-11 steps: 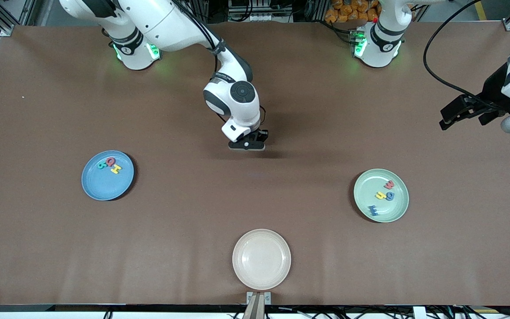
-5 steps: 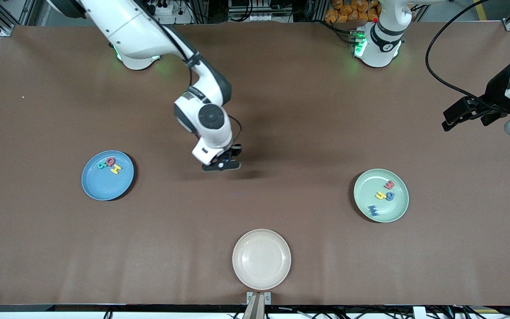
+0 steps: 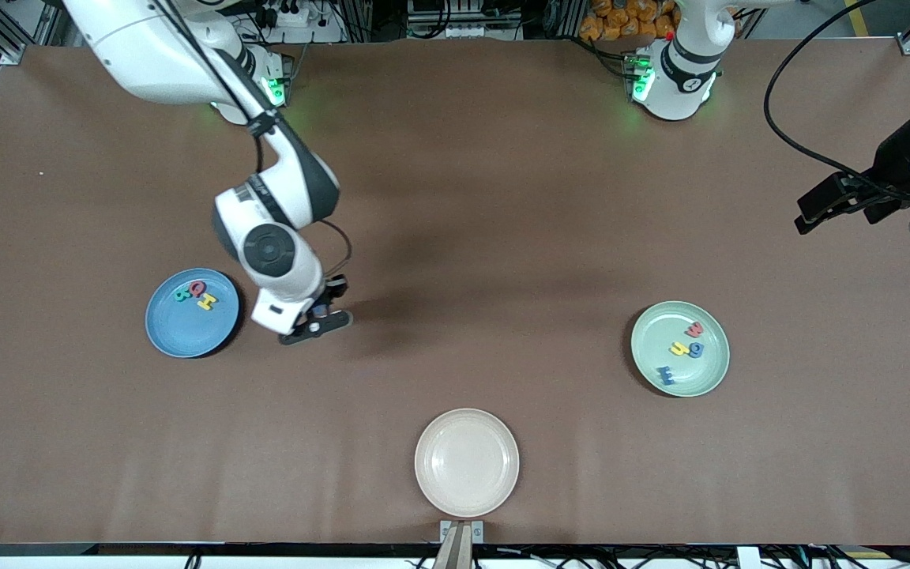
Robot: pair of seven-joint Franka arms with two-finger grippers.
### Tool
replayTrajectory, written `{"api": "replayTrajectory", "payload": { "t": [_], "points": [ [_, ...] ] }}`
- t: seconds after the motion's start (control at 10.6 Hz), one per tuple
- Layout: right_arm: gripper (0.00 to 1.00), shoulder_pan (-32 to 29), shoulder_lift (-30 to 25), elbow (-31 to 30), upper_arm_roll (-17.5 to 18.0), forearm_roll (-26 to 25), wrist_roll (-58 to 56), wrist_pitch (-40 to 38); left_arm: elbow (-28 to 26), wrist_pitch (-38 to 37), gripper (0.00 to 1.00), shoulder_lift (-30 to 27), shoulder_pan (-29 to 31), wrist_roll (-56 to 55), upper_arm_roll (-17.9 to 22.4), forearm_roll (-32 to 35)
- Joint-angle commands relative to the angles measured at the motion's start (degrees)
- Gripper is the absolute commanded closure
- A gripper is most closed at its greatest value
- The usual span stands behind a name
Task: Sort uppercase to blue plate, lowercase to green plate
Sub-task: 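Carry M to the blue plate and release it with the right gripper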
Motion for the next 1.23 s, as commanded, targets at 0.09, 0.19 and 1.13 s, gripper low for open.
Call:
{"api": "replayTrajectory", "payload": {
  "t": [0.09, 0.19, 1.13],
  "points": [
    [0.68, -1.04, -4.77, -5.69, -8.61, -0.26, -15.60, -0.49, 0.78, -1.17, 0.00, 0.20, 0.19, 0.02, 0.15, -0.31],
    [0.68, -1.30, -5.04, -7.36, -10.73, -0.26, -18.86, 0.03, 0.78, -1.17, 0.00, 0.20, 0.19, 0.02, 0.15, -0.05],
    [0.19, -1.83, -5.04, -14.76, -16.29, 6.33, -27.86, 6.11, 0.78, -2.04, 0.00, 1.08, -0.60, 0.54, -0.38, 3.03]
  ]
}}
